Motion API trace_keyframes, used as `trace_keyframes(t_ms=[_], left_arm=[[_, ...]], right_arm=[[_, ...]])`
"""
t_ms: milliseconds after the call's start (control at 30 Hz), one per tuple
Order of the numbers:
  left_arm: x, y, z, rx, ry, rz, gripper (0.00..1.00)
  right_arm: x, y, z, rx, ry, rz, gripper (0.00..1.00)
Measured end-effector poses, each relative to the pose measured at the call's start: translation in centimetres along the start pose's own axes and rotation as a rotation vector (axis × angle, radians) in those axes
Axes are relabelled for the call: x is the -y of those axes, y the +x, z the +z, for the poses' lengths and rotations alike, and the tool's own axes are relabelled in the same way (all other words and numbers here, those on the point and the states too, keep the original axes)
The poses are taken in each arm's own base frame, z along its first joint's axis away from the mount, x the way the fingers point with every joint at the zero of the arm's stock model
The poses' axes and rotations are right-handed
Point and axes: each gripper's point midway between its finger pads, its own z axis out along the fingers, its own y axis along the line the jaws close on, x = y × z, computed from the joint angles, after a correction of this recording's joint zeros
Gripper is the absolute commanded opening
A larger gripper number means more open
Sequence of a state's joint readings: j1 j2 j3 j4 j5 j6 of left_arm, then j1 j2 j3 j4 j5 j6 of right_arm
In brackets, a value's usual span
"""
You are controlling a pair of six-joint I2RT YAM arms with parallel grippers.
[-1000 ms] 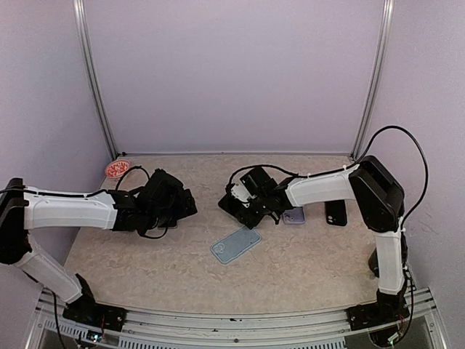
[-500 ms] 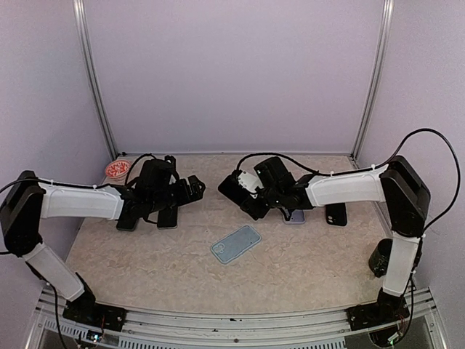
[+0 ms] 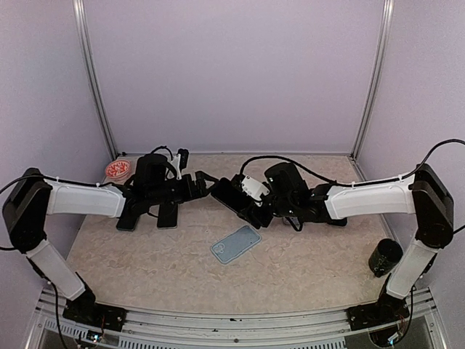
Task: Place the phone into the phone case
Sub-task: Pass from the right arm to the left
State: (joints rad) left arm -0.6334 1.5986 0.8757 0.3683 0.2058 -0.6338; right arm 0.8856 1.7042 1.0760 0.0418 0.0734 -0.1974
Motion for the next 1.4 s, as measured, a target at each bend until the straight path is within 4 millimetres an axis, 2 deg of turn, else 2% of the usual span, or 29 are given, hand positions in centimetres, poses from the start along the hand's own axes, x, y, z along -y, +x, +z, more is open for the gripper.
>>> trace_keyframes(t_ms=[167, 333, 567, 767, 967, 1033, 1100, 1167, 1400], left_arm=[[0.7, 1.6, 0.5, -0.070, 0.063, -0.005, 0.97], [2.1, 2.0, 0.3, -0.100, 0.144, -0.006, 0.91], [3.7, 2.4, 0.0, -0.131, 0.227, -0.006, 0.76], [4.3, 3.5, 0.1, -0.172, 0.254, -0.003, 0.50], [4.2, 4.6, 0.3, -0.203, 0.242, -0.001, 0.09], [4.4, 4.7, 0.2, -0.210, 0.254, -0.002, 0.00], [5.2, 4.6, 0.2, -0.204, 0.278, 0.008, 0.00], [5.3, 4.6, 0.2, -0.204, 0.279, 0.007, 0.00], [5.3, 4.7, 0.1, -0.200, 0.288, 0.010, 0.00]], right_arm=[[-1.9, 0.0, -0.6, 0.012, -0.035, -0.032, 0.64], [-3.0, -0.6, -1.0, 0.039, -0.051, -0.055, 0.64], [-3.6, -1.1, -1.1, 0.055, -0.051, -0.078, 0.64], [-4.0, -1.4, -1.2, 0.061, -0.035, -0.110, 0.64], [-3.7, -1.4, -1.2, 0.052, 0.003, -0.138, 0.65], [-3.6, -1.3, -1.2, 0.046, 0.011, -0.147, 0.65], [-3.5, -0.9, -1.1, 0.034, 0.022, -0.153, 0.65], [-3.4, -0.8, -1.1, 0.035, 0.026, -0.153, 0.68], [-3.4, -0.7, -1.0, 0.042, 0.035, -0.151, 0.83]])
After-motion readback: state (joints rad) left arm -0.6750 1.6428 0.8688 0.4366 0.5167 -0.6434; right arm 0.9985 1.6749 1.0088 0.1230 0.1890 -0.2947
